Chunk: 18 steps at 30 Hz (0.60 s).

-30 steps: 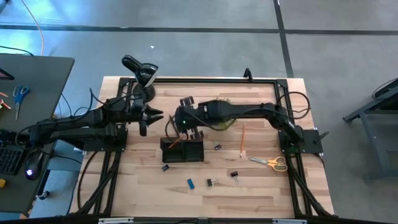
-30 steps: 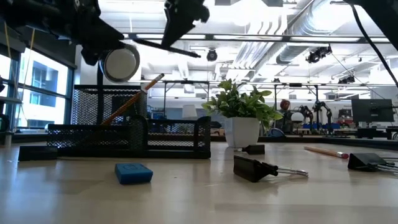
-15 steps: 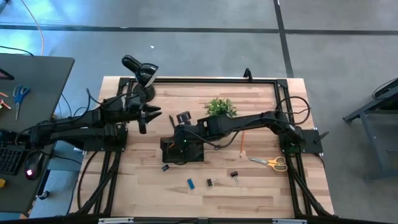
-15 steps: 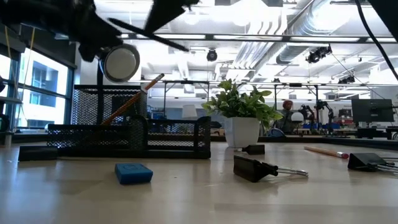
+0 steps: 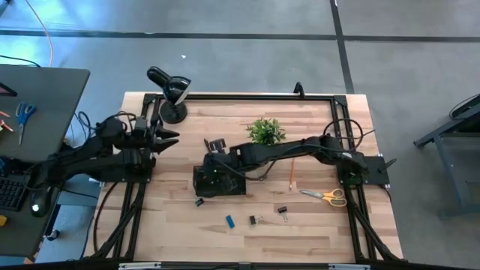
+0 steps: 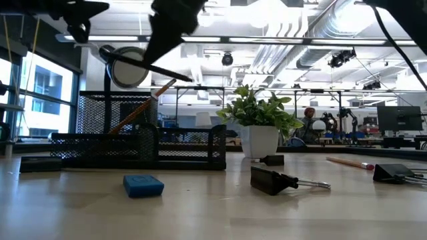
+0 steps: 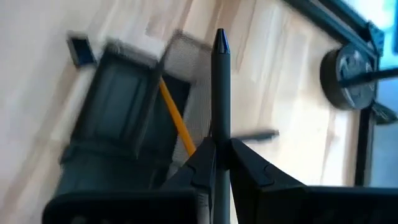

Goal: Pick and place office supplies into organizer
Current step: Put the black pen into the black desk organizer

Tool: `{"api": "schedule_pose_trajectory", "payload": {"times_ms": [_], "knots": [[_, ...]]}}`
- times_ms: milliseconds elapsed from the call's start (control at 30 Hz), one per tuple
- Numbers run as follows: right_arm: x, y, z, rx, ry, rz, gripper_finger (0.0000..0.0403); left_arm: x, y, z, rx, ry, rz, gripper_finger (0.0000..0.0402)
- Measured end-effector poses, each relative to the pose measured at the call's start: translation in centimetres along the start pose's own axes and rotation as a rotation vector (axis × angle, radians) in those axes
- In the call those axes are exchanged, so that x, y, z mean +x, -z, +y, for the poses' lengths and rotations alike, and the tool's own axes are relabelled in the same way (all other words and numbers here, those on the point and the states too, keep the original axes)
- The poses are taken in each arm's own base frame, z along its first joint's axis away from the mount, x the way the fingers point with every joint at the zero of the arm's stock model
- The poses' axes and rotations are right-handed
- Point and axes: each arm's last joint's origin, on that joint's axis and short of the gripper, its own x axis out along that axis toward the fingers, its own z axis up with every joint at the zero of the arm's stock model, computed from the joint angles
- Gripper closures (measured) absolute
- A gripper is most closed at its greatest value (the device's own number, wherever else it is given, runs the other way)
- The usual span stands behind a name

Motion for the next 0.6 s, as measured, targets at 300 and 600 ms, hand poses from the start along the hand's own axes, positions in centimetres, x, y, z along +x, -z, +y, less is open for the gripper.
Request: {"api": "schedule_pose_trajectory", "payload": {"times_ms": [300, 600], "knots": [[2.0, 0.1, 0.5, 0.073, -0.114, -0.028, 0.0386, -0.4, -0.1, -0.1, -0.002, 0.004, -0.017, 0.0295], [2.9, 0.5, 0.3, 0.110, -0.131, -0.013, 0.0386, -0.4, -0.1, -0.1, -0.015, 0.004, -0.019, 0.0295]]}}
